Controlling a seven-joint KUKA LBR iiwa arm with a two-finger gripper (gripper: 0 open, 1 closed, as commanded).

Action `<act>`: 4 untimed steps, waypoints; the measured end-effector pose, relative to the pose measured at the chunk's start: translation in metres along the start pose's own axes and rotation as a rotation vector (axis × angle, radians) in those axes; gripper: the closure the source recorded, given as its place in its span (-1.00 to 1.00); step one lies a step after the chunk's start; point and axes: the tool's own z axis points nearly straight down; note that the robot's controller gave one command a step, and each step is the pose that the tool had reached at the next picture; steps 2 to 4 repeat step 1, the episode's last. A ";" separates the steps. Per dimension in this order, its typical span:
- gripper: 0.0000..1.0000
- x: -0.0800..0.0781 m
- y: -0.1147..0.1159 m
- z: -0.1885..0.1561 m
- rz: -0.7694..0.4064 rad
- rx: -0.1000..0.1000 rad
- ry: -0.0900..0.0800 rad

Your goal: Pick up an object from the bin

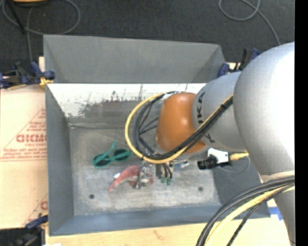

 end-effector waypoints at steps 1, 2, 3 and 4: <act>1.00 -0.012 0.004 -0.129 -0.076 0.004 0.010; 1.00 -0.012 0.004 -0.129 -0.076 0.004 0.010; 1.00 -0.012 0.004 -0.129 -0.076 0.004 0.010; 1.00 -0.012 0.004 -0.129 -0.076 0.004 0.010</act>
Offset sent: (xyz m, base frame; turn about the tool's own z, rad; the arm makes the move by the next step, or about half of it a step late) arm 0.0000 0.0000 0.0000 0.0000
